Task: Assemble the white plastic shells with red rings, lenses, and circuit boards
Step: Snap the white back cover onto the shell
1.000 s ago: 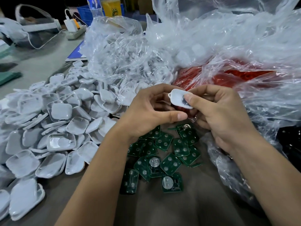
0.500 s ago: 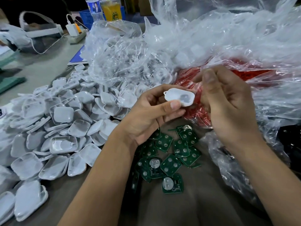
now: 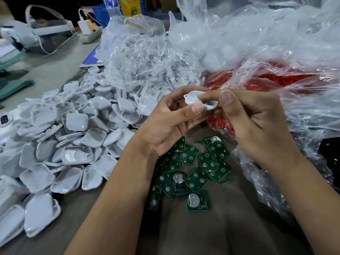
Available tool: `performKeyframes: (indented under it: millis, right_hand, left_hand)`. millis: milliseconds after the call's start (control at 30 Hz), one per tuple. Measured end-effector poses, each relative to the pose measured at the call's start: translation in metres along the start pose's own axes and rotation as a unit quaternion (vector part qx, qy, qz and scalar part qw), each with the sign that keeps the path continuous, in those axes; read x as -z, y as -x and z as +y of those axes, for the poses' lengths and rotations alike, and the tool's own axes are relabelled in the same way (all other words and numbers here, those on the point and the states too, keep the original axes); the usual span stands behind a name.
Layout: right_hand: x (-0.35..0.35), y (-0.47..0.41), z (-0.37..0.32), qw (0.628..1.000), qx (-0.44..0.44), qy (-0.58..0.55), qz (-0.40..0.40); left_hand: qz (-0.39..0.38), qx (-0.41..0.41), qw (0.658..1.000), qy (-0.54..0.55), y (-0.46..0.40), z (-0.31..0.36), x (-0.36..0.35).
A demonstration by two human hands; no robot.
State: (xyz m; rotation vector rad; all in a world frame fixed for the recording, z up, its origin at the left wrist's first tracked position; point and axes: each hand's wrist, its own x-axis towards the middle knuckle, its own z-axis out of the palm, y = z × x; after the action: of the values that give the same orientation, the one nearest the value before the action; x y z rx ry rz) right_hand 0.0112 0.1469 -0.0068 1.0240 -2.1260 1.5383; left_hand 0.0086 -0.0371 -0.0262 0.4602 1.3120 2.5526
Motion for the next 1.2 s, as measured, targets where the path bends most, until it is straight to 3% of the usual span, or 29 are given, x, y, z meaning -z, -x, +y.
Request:
performKeyframes:
  millis: [300, 533, 800, 1000, 1200]
  right_hand:
    - [-0.001, 0.000, 0.001, 1.000, 0.002, 0.009, 0.019]
    - [-0.003, -0.001, 0.002, 0.998, 0.022, 0.043, 0.050]
    - [0.001, 0.001, 0.005, 0.996, 0.000, 0.059, 0.062]
    - [0.003, 0.001, 0.006, 0.994, -0.051, -0.041, 0.090]
    - [0.005, -0.003, 0.012, 0.974, -0.174, -0.130, 0.069]
  left_hand:
    - [0.025, 0.003, 1.000, -0.004, -0.002, -0.002, -0.001]
    - [0.050, 0.008, 0.996, 0.072, -0.006, -0.006, -0.002]
    - [0.024, 0.024, 0.992, 0.122, -0.006, -0.006, -0.001]
    - [0.003, 0.020, 0.993, 0.113, -0.005, -0.003, 0.001]
    - [0.032, 0.006, 0.994, 0.108, -0.004, -0.001, 0.003]
